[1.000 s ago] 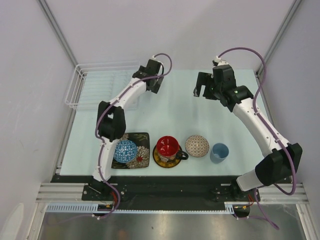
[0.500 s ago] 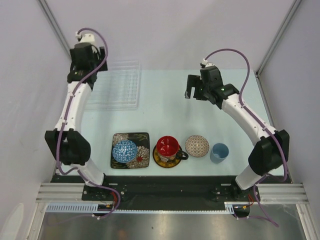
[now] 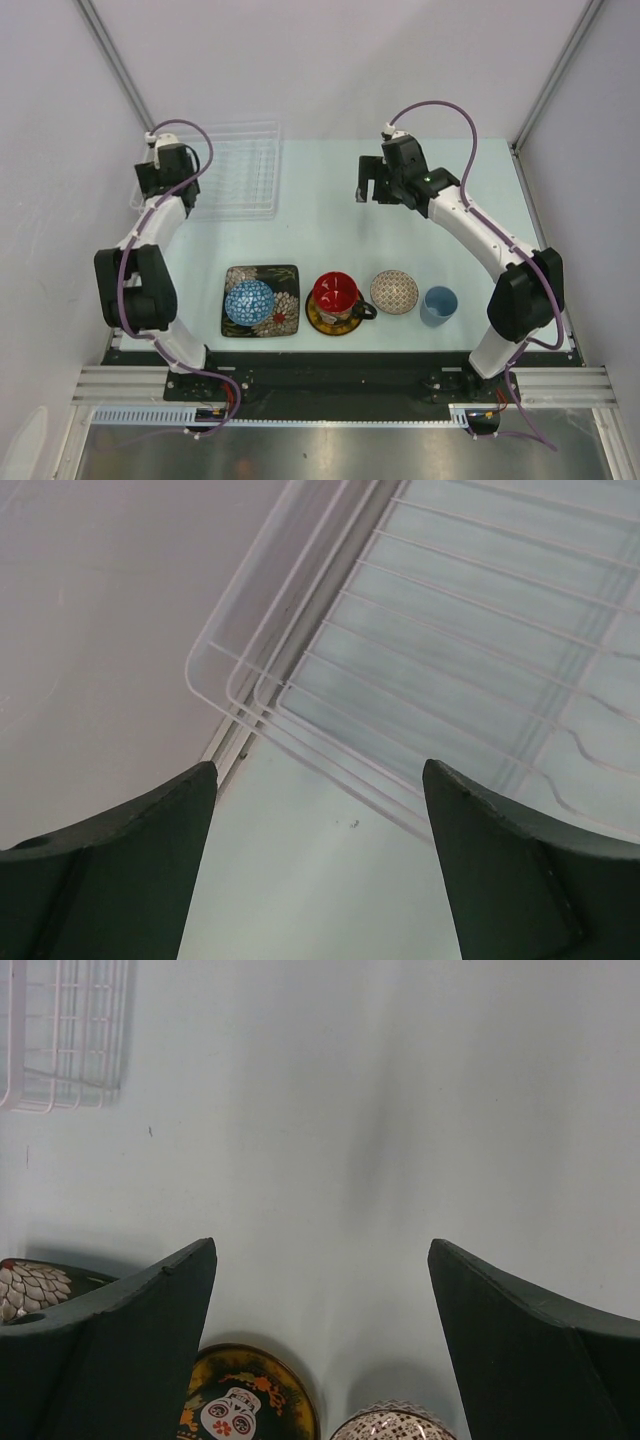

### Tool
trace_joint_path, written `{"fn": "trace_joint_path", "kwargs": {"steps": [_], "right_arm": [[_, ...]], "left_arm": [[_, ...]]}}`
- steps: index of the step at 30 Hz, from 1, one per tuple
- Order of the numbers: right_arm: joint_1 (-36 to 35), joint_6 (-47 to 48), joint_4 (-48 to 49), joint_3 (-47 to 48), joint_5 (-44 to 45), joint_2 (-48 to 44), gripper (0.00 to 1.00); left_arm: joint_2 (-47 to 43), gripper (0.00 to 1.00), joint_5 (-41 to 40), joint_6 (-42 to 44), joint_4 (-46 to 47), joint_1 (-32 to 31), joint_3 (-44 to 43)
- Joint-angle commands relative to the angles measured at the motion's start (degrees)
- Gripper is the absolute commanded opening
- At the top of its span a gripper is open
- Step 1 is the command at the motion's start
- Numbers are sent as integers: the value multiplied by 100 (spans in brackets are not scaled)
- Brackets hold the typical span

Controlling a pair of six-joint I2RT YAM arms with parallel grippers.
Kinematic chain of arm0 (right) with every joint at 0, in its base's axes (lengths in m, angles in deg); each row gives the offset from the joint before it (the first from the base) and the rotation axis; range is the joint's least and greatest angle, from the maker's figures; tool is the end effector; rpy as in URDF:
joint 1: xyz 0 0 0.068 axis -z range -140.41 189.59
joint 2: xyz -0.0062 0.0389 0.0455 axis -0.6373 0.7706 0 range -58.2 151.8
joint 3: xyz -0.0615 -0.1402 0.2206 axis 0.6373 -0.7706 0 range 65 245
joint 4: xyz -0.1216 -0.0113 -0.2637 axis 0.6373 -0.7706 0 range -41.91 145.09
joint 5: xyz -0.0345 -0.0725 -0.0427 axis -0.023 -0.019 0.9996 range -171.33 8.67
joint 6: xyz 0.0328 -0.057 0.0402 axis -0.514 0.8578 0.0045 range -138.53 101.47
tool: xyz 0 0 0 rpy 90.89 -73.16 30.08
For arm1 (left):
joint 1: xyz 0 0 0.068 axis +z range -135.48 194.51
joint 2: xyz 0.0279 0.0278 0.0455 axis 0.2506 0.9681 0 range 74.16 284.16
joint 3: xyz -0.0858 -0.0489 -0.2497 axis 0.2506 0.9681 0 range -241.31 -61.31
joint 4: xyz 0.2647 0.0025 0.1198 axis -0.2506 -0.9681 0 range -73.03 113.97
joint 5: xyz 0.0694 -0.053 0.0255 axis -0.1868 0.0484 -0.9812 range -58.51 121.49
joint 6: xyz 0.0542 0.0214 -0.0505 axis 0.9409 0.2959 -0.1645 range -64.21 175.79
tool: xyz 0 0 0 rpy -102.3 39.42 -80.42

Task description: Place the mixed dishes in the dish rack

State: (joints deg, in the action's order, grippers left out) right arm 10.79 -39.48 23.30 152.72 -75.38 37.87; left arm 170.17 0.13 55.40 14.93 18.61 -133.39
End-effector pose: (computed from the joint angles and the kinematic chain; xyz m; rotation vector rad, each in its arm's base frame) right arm 0.3850 0.2039 0.3011 -0.1014 2.2876 0.3396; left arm 0.4293 0.0649 0.2438 -0.4003 2.0761 0.6232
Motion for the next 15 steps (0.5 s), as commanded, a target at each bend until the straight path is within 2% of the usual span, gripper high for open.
{"fn": "trace_joint_path", "kwargs": {"steps": [1,15], "right_arm": [[-12,47,68,166,-7,-89,93],[-223,82,-204,316,11,157,92]], "left_arm": [[154,89,-275,-656,350,468,-79],[1341,89,-328,-1016,245,1040,-764]]}}
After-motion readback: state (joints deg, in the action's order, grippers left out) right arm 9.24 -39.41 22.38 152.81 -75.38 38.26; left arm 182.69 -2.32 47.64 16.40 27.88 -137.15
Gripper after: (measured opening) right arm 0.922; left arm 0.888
